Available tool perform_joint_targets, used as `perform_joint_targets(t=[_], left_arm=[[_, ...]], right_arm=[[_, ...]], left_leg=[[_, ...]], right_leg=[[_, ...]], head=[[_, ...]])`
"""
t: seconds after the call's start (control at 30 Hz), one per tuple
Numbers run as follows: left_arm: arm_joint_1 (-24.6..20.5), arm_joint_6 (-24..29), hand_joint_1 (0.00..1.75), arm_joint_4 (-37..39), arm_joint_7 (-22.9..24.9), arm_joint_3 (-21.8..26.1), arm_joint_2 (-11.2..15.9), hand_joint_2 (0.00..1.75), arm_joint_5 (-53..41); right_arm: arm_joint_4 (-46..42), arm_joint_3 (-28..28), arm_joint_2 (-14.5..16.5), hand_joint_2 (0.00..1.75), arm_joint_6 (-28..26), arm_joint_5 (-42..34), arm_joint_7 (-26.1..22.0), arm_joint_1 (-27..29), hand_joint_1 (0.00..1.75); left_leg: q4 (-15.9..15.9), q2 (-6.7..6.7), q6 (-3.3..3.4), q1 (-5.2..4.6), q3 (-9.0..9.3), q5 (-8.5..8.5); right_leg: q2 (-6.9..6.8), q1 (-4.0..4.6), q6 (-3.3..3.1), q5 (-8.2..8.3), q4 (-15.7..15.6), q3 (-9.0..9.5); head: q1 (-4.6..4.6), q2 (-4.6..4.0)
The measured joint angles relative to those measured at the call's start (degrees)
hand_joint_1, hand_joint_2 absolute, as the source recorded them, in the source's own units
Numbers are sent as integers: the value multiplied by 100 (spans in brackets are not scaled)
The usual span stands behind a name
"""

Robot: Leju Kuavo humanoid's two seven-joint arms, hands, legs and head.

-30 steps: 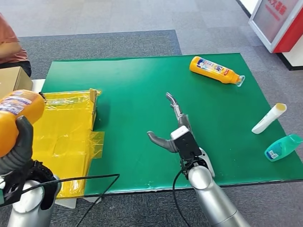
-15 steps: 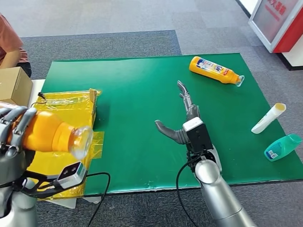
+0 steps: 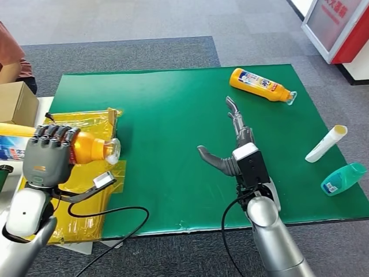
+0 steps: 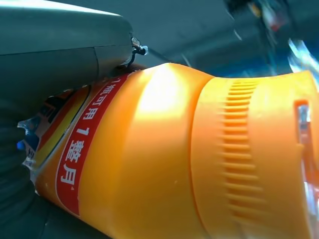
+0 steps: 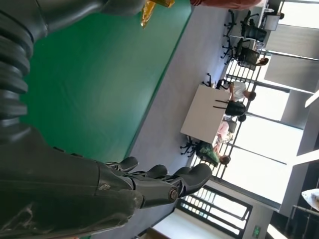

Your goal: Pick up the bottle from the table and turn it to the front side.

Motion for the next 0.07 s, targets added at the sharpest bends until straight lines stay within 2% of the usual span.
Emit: perform_joint_targets(t=[0.07], left_arm=[[-55,-446,175,136,-164,-46,13,175,65]], right_arm=[[-49,-37,0,175,57,51,14,18,0]], left_leg=[[0,-1,0,0,-1,0]], right_leg=[[0,0,0,0,0,0]], head=[[0,0]])
